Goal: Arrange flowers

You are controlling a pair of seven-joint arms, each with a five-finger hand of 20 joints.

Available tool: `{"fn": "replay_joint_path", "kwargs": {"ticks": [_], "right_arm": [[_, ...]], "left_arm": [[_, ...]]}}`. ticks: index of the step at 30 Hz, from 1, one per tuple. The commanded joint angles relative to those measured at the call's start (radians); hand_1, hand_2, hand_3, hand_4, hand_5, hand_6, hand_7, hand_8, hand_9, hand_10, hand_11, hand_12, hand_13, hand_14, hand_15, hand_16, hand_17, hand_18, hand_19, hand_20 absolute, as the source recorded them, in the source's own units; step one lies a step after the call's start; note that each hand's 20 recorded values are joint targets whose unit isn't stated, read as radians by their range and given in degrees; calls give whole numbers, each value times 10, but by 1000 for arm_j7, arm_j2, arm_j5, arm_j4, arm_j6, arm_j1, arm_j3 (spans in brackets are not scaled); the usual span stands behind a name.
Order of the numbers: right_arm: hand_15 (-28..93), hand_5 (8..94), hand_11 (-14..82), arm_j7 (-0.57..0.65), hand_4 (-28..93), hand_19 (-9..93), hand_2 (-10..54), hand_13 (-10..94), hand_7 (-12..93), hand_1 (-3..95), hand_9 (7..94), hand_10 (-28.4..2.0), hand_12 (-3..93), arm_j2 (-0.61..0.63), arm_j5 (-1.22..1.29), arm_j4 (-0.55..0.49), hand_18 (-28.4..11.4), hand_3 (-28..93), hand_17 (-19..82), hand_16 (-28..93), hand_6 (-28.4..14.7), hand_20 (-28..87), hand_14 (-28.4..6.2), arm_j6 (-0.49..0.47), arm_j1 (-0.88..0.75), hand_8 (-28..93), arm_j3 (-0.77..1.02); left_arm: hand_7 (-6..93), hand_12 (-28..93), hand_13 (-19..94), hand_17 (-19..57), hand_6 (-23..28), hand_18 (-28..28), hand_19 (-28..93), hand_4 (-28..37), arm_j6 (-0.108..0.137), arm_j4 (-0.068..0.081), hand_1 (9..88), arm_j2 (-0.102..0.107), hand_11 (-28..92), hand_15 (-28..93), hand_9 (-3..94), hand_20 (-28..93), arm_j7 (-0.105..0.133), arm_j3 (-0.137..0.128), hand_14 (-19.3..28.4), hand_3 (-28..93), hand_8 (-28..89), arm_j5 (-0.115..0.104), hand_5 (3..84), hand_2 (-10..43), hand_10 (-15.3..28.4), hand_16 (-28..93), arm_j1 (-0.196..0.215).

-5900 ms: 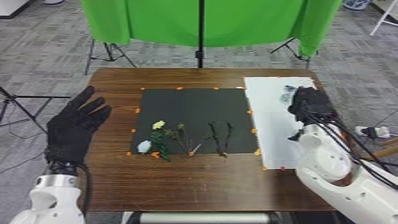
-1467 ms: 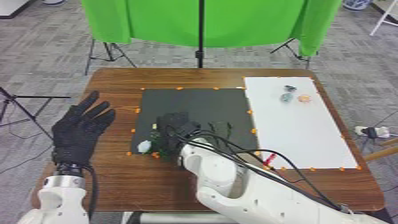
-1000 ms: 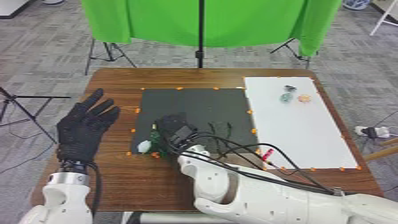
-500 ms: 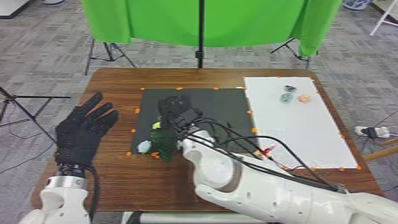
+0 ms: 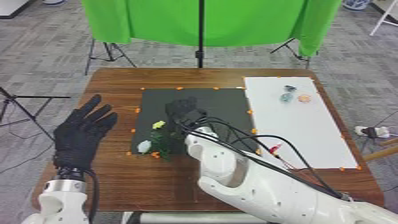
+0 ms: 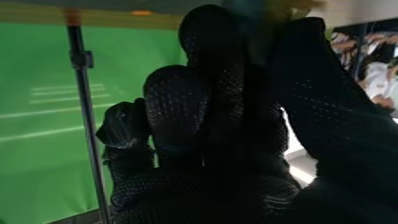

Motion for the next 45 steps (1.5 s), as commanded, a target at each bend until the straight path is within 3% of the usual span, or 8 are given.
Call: {"fn": "replay_joint_path", "kwargs": {"ticks": [1,9,14,20,21,31,40,45], "right_arm": [[808,737,378,3,-283,932,-95,668,131,420,799,-104,235,19,-39,-43,-243,760,275,174,32,562,-104,-23,-13,-90,34],[813,721,389,78,-283,932,-95,664,138,413,790,-110,226,119,45,-114,-244,764,275,171,32,568,-108,85,66,-122,50],[806,699,386,165,-283,932,-95,650,137,400,770,-121,195,291,159,-187,-246,784,270,165,22,564,-113,162,7,-123,240],[759,658,311,278,-283,909,-95,611,139,392,718,-139,153,493,321,-95,-243,793,243,132,13,536,-125,287,69,-123,263],[757,653,299,278,-283,908,-95,604,140,391,709,-142,150,499,338,-59,-241,795,240,129,12,534,-125,285,97,-124,245],[746,555,202,297,-283,900,-95,542,149,362,590,-170,129,472,402,137,-235,804,213,99,26,534,-137,115,182,-131,172],[753,516,192,274,-283,902,-95,521,150,352,565,-179,136,386,381,210,-237,807,202,85,23,542,-145,-25,165,-132,189],[758,512,197,278,-283,901,-95,522,151,350,568,-177,137,350,378,245,-237,807,199,82,27,546,-146,-98,131,-133,223]], "left_arm": [[139,123,266,-64,90,284,504,-262,22,-13,224,-6,251,542,363,283,7,-11,279,800,-96,-8,398,62,202,-74,33],[139,124,266,-63,90,284,505,-260,26,-14,226,10,252,540,364,282,59,0,279,801,-95,-20,397,61,201,-75,51],[139,124,266,-63,90,284,506,-262,18,-5,228,9,252,541,363,282,51,-3,279,799,-96,-15,397,62,201,-74,33],[140,123,267,-64,90,284,506,-261,22,0,226,17,252,542,364,281,65,-3,279,800,-96,-21,397,62,201,-74,43],[140,123,267,-64,90,284,506,-261,29,-1,226,27,252,542,364,280,90,2,279,800,-96,-32,397,62,201,-74,53],[139,123,266,-64,91,284,507,-260,19,9,227,35,252,541,363,279,94,23,278,801,-96,-32,397,62,201,-74,24],[141,123,266,-64,90,284,508,-259,31,5,228,49,253,543,364,277,132,35,279,799,-96,-44,396,62,201,-75,44],[140,123,266,-64,90,284,509,-257,28,2,229,34,253,544,364,277,102,26,279,799,-96,-35,396,61,201,-75,36]]}}
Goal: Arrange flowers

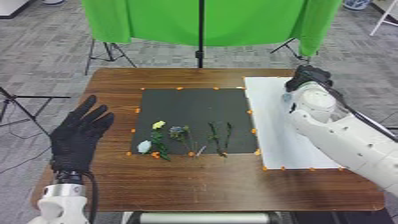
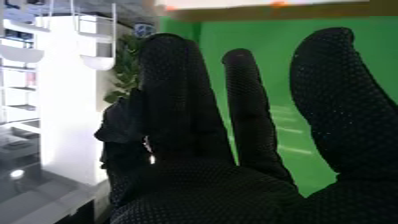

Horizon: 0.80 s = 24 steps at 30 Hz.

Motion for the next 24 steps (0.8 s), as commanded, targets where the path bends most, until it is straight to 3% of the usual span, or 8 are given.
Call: {"fn": "replay_joint_path", "kwargs": {"ticks": [1,7,9,12,14,16,21,24], "right_arm": [[758,512,197,-6,-283,901,-95,522,151,349,568,-177,138,-65,-21,41,-238,808,200,81,28,547,-146,-89,-44,-133,17],[729,524,173,1,-283,890,-95,511,153,347,584,-179,125,-115,-49,109,-245,807,197,70,35,547,-153,-165,-59,-134,52],[689,558,154,-21,-282,891,-95,553,157,371,620,-178,122,-128,-80,127,-253,809,216,65,42,542,-137,-173,-69,-138,58],[602,709,147,-47,-282,924,-95,690,176,474,754,-122,170,-120,-138,128,-246,744,283,175,40,506,-69,-48,-91,-68,20],[577,772,107,-54,-283,928,-95,740,186,514,833,-92,233,-110,-148,99,-240,720,312,212,36,504,-48,18,-100,-29,3],[571,865,158,-59,-283,932,-95,839,194,584,929,-48,287,-93,-153,53,-228,675,378,224,26,519,-27,102,-111,17,-8],[576,887,181,-99,-283,932,-95,861,183,603,937,-41,286,-56,-197,-93,-224,667,399,217,17,530,-22,233,-125,25,-18],[579,894,185,-110,-283,932,-95,862,179,609,937,-45,286,-57,-195,-177,-223,666,399,218,14,531,-23,285,-144,26,-11]], "left_arm": [[140,123,266,-64,90,284,509,-258,6,1,230,-18,253,544,364,277,-31,-7,279,798,-96,-1,396,61,201,-75,6],[140,123,266,-64,90,284,508,-257,3,3,230,-33,254,544,364,276,-46,-5,279,799,-96,3,396,61,201,-75,13],[140,123,266,-64,90,284,508,-257,4,2,230,-35,254,544,364,275,-46,-5,279,798,-96,3,396,61,201,-75,14],[140,123,266,-64,91,284,509,-257,9,1,230,-28,254,544,364,275,-30,2,279,800,-96,-4,396,60,201,-76,14],[140,122,266,-64,91,284,508,-258,10,-1,229,-26,253,544,364,275,-28,-1,279,800,-96,-3,396,60,201,-76,14],[139,122,266,-64,91,284,508,-258,15,-2,230,-19,253,543,363,275,-24,-1,278,799,-96,-9,396,60,201,-75,16],[140,122,266,-65,90,284,508,-256,10,-3,229,-20,253,544,363,274,-21,-6,278,800,-96,-8,396,60,201,-75,26],[141,123,267,-64,90,284,509,-257,1,-2,230,-28,253,544,363,274,-32,-8,278,798,-96,-1,395,60,201,-75,28]]}}
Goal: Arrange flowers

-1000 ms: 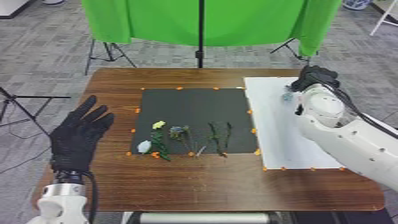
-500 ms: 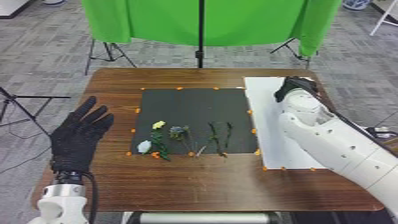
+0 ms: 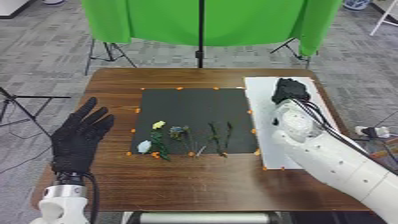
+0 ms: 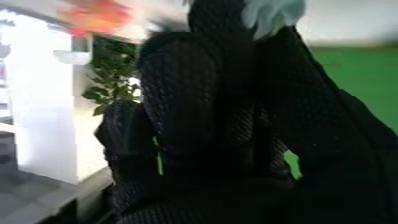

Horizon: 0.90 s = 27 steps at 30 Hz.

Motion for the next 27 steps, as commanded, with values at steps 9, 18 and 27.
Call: {"fn": "replay_joint_path", "kwargs": {"ticks": [9,18,27], "right_arm": [[580,902,197,-168,-283,932,-95,864,169,610,937,-52,282,-88,-106,-357,-225,676,402,229,9,536,-23,15,-166,33,68],[681,739,189,-83,-283,932,-95,689,170,491,808,-109,240,-40,-170,-381,-232,762,316,197,-4,567,-67,-57,-220,-53,67],[768,524,235,-17,-283,932,-95,466,154,370,535,-203,130,-29,-113,-239,-246,815,227,68,-3,597,-173,-59,-97,-134,-24]], "left_arm": [[141,123,266,-64,90,284,510,-257,-16,4,230,-18,255,544,364,273,-23,-7,278,799,-96,15,396,60,200,-75,10],[141,122,266,-64,90,284,510,-256,-17,0,230,-32,253,544,363,273,-40,-18,279,799,-96,19,396,60,201,-76,24],[141,123,266,-64,90,284,511,-255,-9,0,231,-24,254,544,363,272,-29,-9,279,799,-96,14,396,60,200,-75,23]]}}
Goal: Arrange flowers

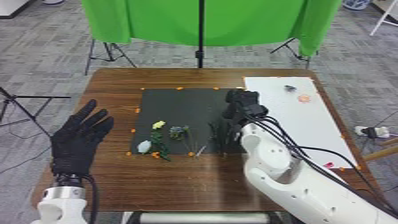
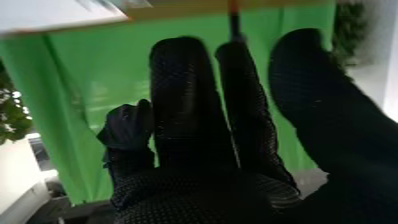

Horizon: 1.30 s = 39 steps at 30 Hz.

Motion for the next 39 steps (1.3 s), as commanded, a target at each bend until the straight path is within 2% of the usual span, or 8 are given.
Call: {"fn": "replay_joint_path", "kwargs": {"ticks": [1,3,11,13,20,27,32,39], "right_arm": [[768,521,232,70,-283,932,-95,464,154,369,532,-204,129,36,34,138,-246,815,226,66,-1,598,-174,1,133,-133,-82],[769,517,224,78,-283,932,-95,463,152,366,530,-205,128,36,34,167,-247,811,225,61,2,600,-174,-1,160,-133,-114],[794,549,247,134,-283,932,-95,499,156,369,575,-198,138,46,-21,200,-253,812,245,62,18,619,-171,60,190,-137,-165],[799,558,257,149,-283,932,-95,504,155,370,582,-198,140,48,-24,208,-252,813,252,65,18,625,-171,48,205,-137,-177],[797,582,258,154,-283,932,-95,512,151,374,593,-198,136,21,50,276,-254,805,256,66,19,634,-176,-54,233,-137,-189],[761,731,243,151,-283,932,-95,628,136,444,735,-133,147,8,35,327,-254,739,268,112,44,603,-119,-8,265,-74,-270],[728,893,166,166,-283,932,-95,747,129,552,922,-68,277,34,-17,325,-244,634,332,167,52,605,-72,121,268,-8,-294],[730,908,184,105,-283,932,-95,766,137,555,937,-61,287,80,-15,145,-241,657,348,176,38,617,-68,187,218,2,-196]], "left_arm": [[142,123,266,-64,90,284,511,-255,2,2,231,0,254,543,363,271,-2,9,279,799,-96,1,396,60,201,-76,6],[142,123,266,-64,90,284,511,-255,6,0,232,12,254,543,363,271,9,15,279,798,-97,-6,396,60,201,-76,7],[142,123,266,-64,91,284,511,-254,2,1,232,5,255,543,364,270,-1,10,278,799,-97,0,397,60,201,-75,3],[142,122,266,-64,91,284,511,-254,-6,3,232,-4,254,543,364,270,-18,5,278,799,-97,5,398,60,201,-76,-2],[141,122,266,-64,92,284,511,-254,-18,10,233,-8,254,544,365,269,-25,11,278,798,-97,12,399,60,202,-75,-16],[140,122,267,-64,92,284,512,-254,-18,10,232,-9,254,544,365,269,-23,14,278,799,-96,11,398,60,201,-76,-16],[140,123,267,-64,92,284,512,-255,-12,5,233,-9,255,545,365,268,-20,9,279,798,-96,9,398,61,202,-76,-9],[140,123,267,-65,92,284,512,-255,-6,-5,232,-15,255,545,365,268,-24,-10,279,799,-96,12,398,60,202,-76,22]]}}
